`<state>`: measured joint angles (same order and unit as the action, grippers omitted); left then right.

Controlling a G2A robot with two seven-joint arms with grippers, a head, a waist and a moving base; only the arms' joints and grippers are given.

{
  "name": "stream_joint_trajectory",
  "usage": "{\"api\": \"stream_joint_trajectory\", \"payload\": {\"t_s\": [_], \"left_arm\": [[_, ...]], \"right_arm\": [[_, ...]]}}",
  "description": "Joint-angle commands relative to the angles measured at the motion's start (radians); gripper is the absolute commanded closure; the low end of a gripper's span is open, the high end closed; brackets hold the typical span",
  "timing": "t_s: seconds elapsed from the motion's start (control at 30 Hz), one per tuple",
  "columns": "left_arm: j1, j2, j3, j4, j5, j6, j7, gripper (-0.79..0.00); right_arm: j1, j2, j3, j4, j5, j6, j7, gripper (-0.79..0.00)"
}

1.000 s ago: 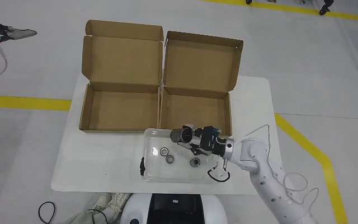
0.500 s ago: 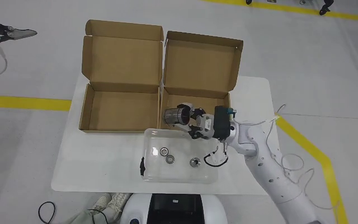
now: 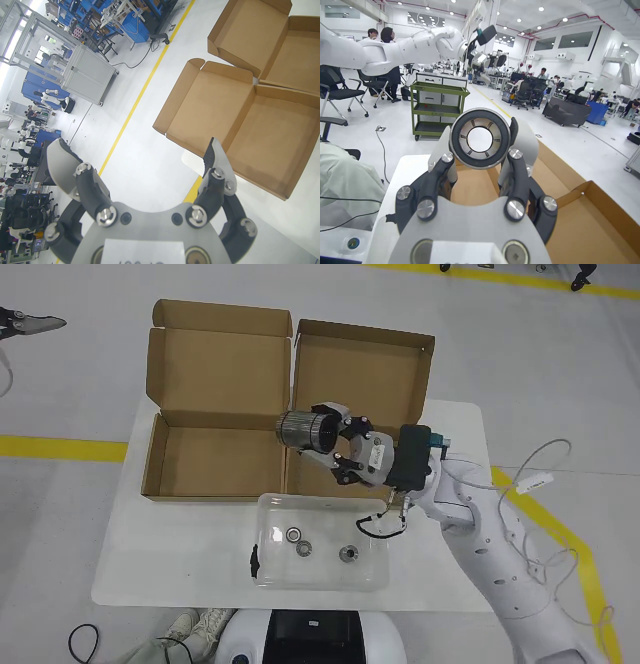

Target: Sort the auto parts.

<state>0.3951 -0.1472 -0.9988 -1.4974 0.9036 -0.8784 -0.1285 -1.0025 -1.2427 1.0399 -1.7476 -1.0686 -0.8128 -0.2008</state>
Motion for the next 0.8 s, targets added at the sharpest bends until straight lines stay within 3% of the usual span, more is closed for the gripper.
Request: {"api": "stream_joint_trajectory", "payload": {"t_s": [0.0, 0.27, 0.47, 0.77], "left_arm": [[0.000, 0.000, 0.000, 0.000, 0.000, 0.000, 0.000, -0.785], [0.000, 0.000, 0.000, 0.000, 0.000, 0.000, 0.000, -0.785], [0.000, 0.000, 0.000, 0.000, 0.000, 0.000, 0.000, -0.785], [0.000, 0.000, 0.000, 0.000, 0.000, 0.000, 0.000, -0.785]], "right_arm": [[0.015, -0.003, 0.002, 0.009, 0.027, 0.002, -0.011, 0.000], [0.065, -0.014, 0.010, 0.037, 0.043, 0.001, -0.096, 0.000], [0.005, -0.012, 0.024, -0.019, -0.027, 0.041, -0.129, 0.000], [0.005, -0.012, 0.024, -0.019, -0.027, 0.041, -0.129, 0.000]]}}
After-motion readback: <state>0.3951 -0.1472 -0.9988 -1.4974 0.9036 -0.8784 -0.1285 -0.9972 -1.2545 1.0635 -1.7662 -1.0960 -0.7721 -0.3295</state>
